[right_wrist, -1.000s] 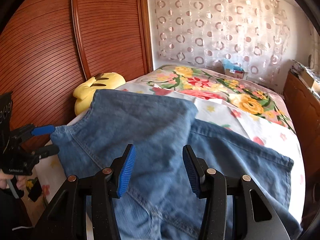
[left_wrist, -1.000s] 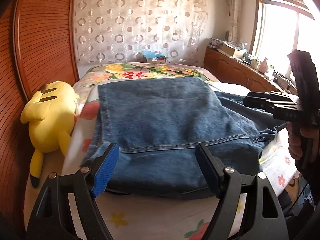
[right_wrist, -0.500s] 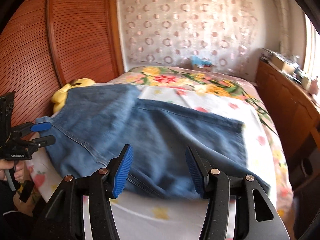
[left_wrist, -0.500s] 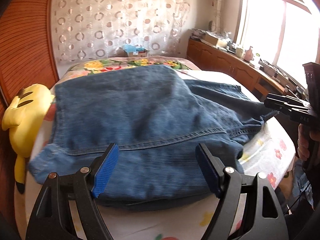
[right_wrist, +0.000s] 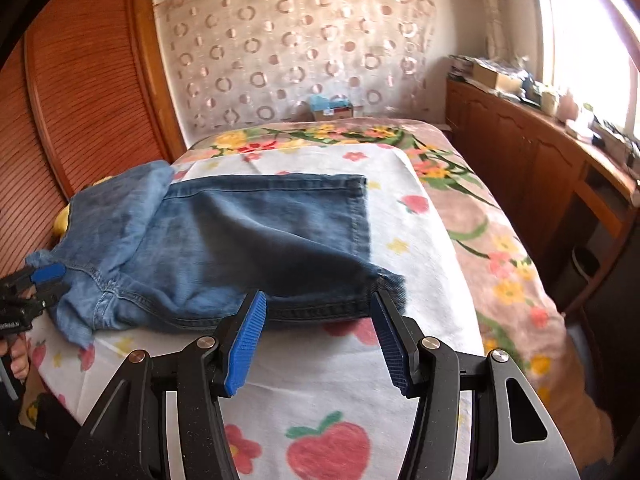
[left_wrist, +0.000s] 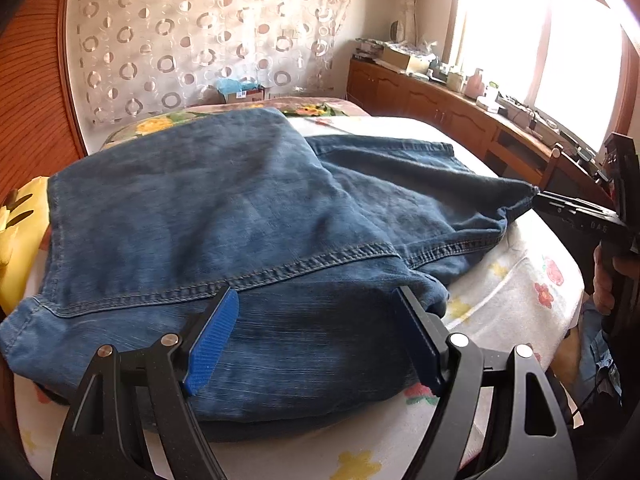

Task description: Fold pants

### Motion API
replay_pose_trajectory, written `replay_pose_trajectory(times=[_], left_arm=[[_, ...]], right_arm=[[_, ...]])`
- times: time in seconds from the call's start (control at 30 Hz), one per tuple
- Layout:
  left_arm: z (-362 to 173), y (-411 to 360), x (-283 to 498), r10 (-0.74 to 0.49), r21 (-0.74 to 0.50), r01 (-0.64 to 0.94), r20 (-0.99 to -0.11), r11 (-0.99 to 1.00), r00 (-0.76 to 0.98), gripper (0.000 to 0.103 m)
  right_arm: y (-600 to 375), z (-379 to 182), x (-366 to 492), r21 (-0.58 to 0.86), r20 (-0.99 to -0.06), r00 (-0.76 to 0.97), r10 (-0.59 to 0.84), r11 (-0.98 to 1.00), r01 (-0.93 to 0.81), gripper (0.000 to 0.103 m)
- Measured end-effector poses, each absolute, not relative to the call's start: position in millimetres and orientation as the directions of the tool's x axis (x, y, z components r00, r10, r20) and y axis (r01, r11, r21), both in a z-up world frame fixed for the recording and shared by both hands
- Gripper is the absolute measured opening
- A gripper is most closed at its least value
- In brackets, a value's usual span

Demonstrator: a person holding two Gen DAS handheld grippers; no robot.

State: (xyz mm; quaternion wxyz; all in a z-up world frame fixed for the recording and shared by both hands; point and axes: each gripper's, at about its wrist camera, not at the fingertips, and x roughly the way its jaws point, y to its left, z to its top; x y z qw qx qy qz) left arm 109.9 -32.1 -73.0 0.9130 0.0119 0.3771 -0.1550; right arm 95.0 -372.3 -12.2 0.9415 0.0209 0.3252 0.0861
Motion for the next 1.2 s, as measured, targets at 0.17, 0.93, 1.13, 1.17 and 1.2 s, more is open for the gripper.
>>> replay_pose_trajectory(times=[0.17, 0.93, 1.13, 1.17, 1.2], left_arm=[[-87, -37, 114, -0.250, -0.078, 0.283, -0.722, 0.956, 0.645, 0.079], [-92, -41, 116, -0.228, -0.055, 0.277, -0.729, 0.959, 0.645, 0.080], [-91, -42, 116, -0.230, -0.059, 0.277, -0.729, 0.959, 0.645, 0.080], [-91, -42, 116, -0.231, -0.059, 0.277, -0.729, 0.959, 0.645, 0.080], [-91, -42, 116, -0.232, -0.060, 0.277, -0.729, 0.959, 0.644, 0.080]], right_arm=[[-391, -19, 89, 0.135, -0.611, 0.771, 0.179, 0.983, -0.121, 0.057], [-417, -41, 125, 0.363, -0.641, 0.724, 0.256, 0.932, -0.009, 0.062], [-423, -38, 127, 0.374, -0.634, 0.732, 0.252, 0.927, 0.005, 0.051], [-422, -37, 125, 0.375, -0.630, 0.735, 0.250, 0.927, 0.006, 0.046], [-421, -37, 124, 0.376, -0.624, 0.741, 0.250, 0.927, 0.004, 0.033]])
